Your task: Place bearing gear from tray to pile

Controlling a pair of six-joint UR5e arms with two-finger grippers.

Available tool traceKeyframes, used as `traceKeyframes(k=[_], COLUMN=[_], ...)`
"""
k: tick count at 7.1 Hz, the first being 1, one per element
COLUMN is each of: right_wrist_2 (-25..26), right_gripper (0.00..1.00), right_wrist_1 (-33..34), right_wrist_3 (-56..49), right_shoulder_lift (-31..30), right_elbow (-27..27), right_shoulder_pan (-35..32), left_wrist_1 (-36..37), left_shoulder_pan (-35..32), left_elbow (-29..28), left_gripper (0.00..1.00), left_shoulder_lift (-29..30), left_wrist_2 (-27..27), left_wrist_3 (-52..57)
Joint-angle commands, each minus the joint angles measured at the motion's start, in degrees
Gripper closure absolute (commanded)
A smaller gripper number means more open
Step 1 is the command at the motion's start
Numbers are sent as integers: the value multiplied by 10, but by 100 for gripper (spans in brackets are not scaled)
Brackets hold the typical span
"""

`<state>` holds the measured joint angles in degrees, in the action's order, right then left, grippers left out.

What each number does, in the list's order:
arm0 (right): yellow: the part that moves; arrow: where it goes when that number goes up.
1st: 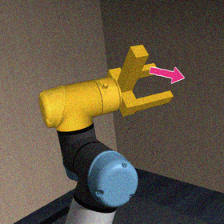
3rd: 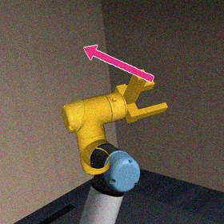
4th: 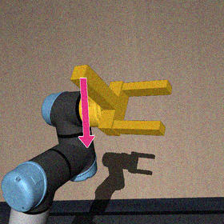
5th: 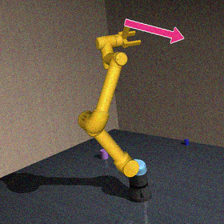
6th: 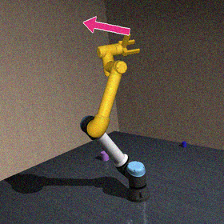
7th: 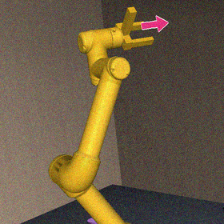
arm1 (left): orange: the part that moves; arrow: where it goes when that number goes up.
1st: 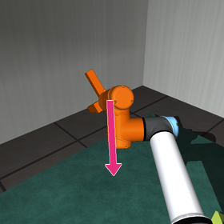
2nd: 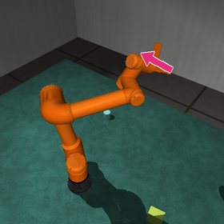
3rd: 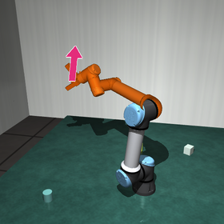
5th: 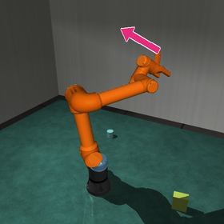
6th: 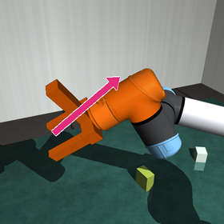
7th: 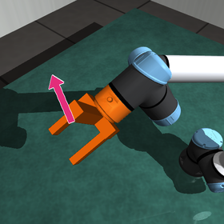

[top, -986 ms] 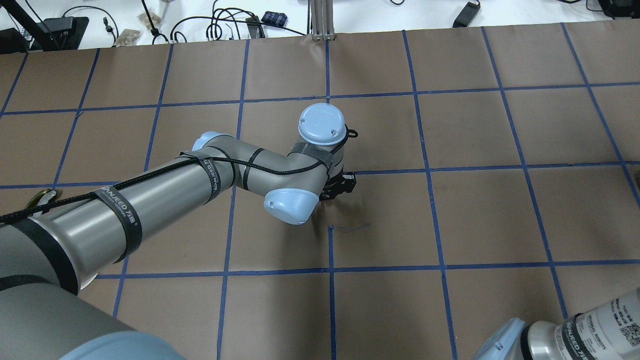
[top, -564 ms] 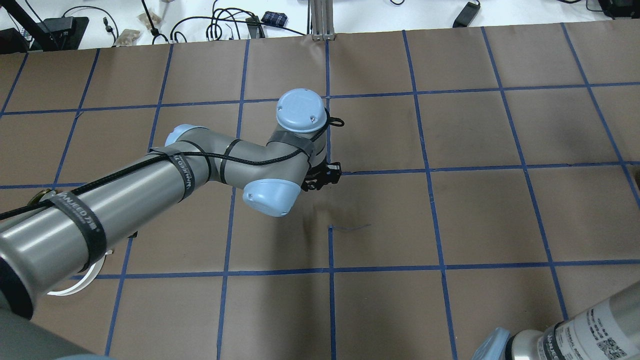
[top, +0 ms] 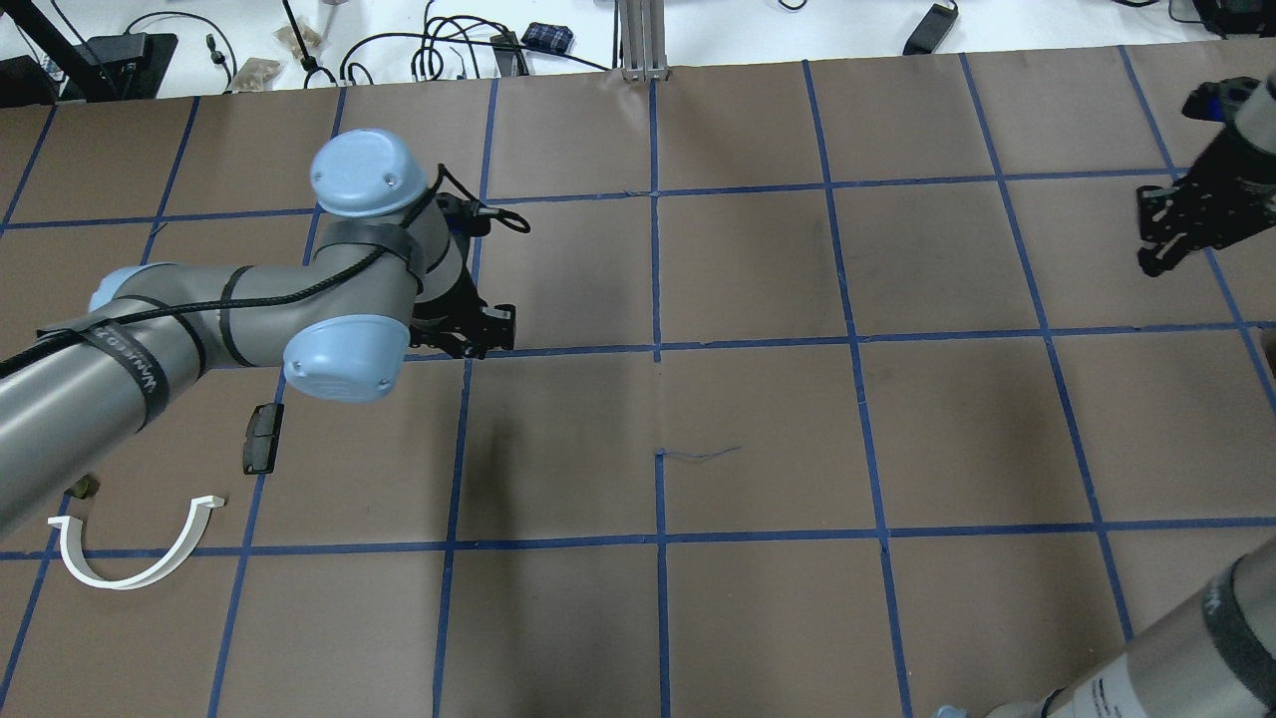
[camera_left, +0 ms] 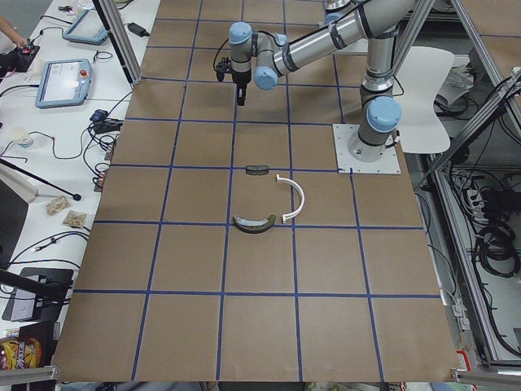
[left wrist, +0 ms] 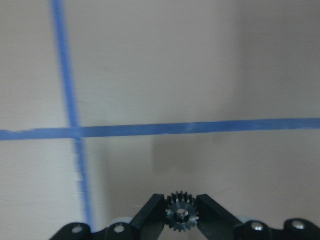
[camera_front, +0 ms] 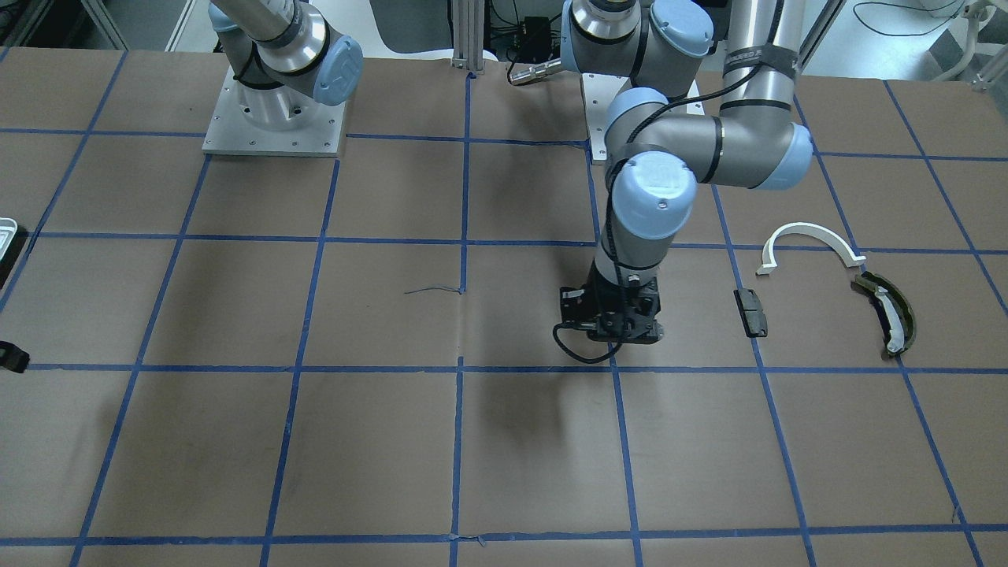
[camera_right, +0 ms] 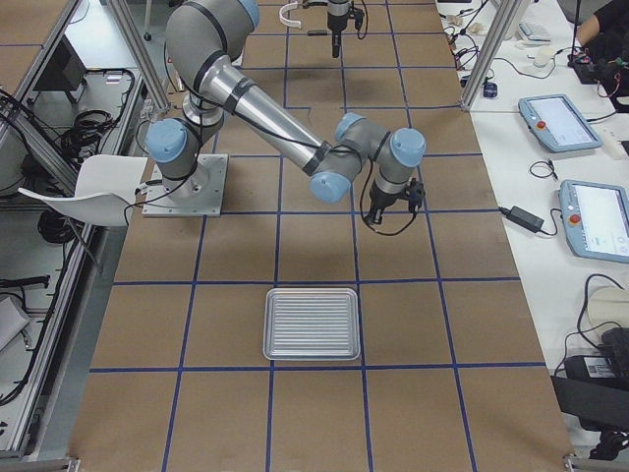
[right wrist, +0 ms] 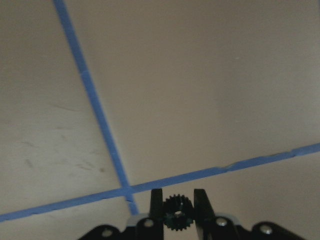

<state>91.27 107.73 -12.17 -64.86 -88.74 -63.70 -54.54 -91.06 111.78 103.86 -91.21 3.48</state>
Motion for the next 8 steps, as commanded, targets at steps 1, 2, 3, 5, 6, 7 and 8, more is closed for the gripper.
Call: traceKeyframes(k=[1,2,3,5,6,7,8], right_wrist_2=[-24,-49,-64,-68,-77,-89,-90], right_gripper=[100,100,100,100,100,100,100], right_wrist_1=[-11,-2,5,34,67,98,124], right_wrist_3=[178,252,324,439,487,507,508], right_shoulder_lift=[-10,-13,-13,-10,-4,-1,1], right_elbow=[-13,-28,-35,-36,-45,-63,-91], right_shoulder_pan=[-125,-179,-238,-341,-376,-399,-415], left_wrist_1=[-33,-40,-47,-36,-35,-33,-32], left_shoulder_pan=[105,161,224,317,350,359,358], left_elbow=[17,19,20,20,20,22,21], left_gripper=[100,100,100,100,100,100,99], left_shoulder_lift=[-30,-38,-38,-24,-13,-3,4], left_wrist_2=[-2,-9,-10,-13,-11,-6,-6], left_wrist_3=[114,174,197,293,332,338,334])
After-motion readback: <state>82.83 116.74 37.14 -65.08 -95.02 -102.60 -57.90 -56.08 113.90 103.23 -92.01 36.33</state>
